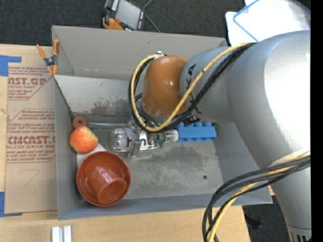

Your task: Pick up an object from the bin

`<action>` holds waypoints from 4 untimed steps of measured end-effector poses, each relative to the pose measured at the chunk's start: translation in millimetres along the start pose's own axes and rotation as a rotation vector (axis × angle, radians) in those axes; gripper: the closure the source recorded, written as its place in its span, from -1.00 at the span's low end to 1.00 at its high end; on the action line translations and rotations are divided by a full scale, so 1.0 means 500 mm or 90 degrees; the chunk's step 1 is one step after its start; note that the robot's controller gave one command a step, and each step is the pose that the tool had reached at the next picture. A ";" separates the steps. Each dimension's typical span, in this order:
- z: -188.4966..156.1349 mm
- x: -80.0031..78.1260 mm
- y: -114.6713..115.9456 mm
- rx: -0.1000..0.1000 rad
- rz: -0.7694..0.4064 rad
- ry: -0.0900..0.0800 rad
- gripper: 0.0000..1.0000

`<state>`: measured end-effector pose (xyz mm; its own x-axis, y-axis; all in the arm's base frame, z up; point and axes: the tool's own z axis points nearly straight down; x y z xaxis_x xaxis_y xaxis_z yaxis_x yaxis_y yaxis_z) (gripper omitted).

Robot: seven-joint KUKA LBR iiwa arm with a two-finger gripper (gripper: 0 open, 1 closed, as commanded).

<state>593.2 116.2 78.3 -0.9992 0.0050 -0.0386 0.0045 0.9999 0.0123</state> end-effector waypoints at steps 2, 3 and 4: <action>-0.040 0.000 0.001 0.000 0.000 0.002 1.00; -0.071 -0.001 0.002 -0.001 0.000 0.001 1.00; -0.089 -0.003 0.004 -0.001 0.000 -0.001 1.00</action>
Offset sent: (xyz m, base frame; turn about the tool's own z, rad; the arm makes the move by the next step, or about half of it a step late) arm 0.0000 -0.0001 0.0355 0.0002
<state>593.0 117.5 122.9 -0.9992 0.0051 -0.0396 0.0046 0.9999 0.0144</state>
